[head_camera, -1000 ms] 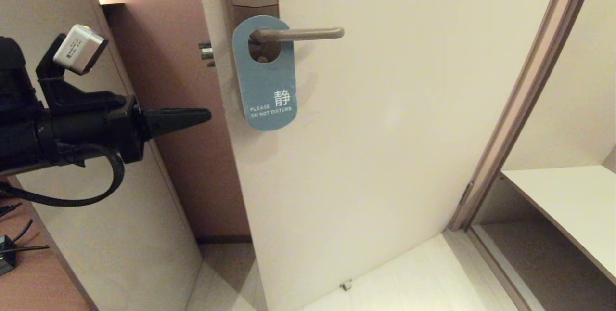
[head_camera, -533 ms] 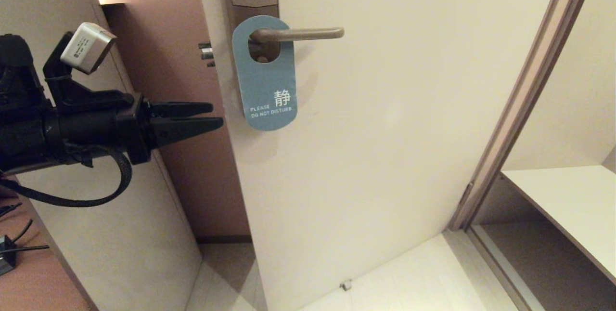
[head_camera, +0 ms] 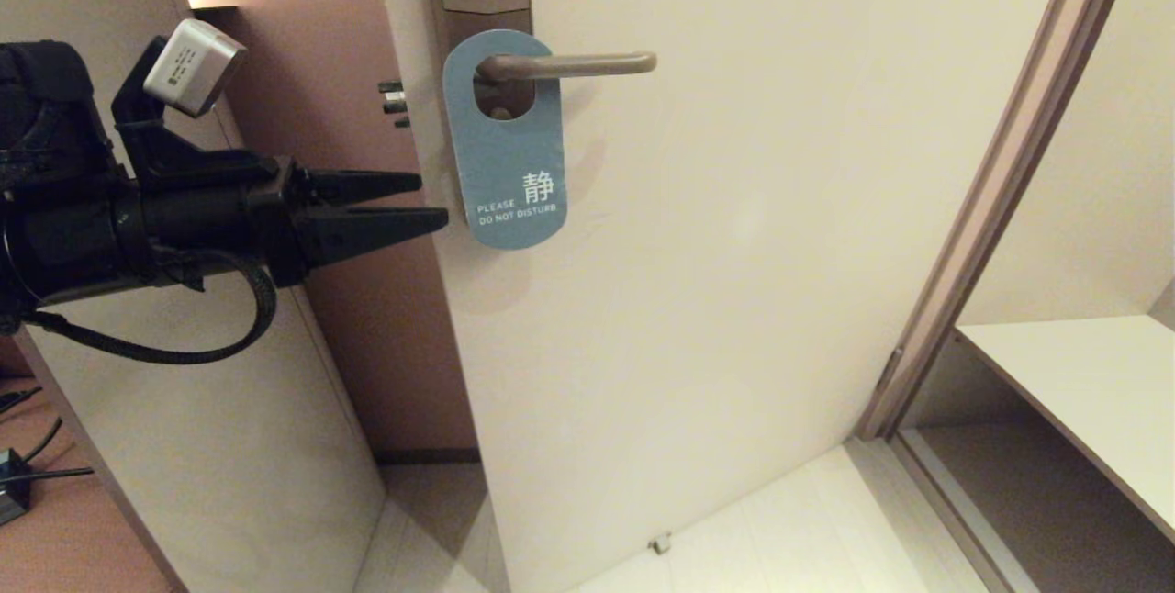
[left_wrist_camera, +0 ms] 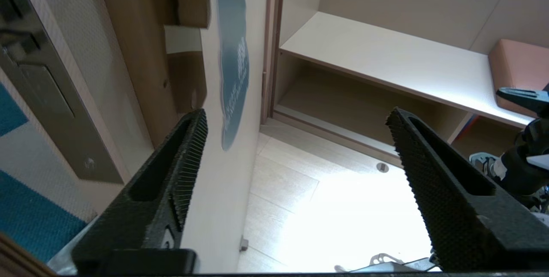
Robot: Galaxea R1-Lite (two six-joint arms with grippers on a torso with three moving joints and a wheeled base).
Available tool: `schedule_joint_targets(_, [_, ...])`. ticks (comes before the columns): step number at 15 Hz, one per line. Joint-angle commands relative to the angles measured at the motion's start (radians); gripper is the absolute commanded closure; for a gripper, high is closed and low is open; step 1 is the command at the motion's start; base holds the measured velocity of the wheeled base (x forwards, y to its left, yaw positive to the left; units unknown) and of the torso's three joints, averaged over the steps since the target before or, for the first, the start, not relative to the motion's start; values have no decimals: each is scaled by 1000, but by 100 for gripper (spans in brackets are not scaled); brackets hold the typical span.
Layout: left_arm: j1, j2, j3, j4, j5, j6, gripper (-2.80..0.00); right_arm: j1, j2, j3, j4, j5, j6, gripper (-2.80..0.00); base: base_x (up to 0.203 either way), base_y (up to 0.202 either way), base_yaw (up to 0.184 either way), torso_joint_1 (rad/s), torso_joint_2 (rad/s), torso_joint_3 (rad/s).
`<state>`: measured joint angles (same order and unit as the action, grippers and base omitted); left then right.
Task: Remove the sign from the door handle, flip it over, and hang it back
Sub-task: Take down the sign
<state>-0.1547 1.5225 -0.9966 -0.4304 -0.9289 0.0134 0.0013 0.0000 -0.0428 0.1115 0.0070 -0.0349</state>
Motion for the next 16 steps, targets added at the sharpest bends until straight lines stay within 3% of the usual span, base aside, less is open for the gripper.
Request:
schedule_joint_targets(1, [-14, 28, -26, -2, -5, -3, -280, 0, 0, 0, 0, 1, 0, 0, 0, 0, 0, 0, 0, 0])
schedule_joint_targets(6, [-88, 56, -51, -2, -2, -4, -280, 0, 0, 0, 0, 1, 0, 0, 0, 0, 0, 0, 0, 0])
schedule_joint_targets(16, [-91, 37, -72, 4, 2, -3, -280, 0, 0, 0, 0, 1, 0, 0, 0, 0, 0, 0, 0, 0])
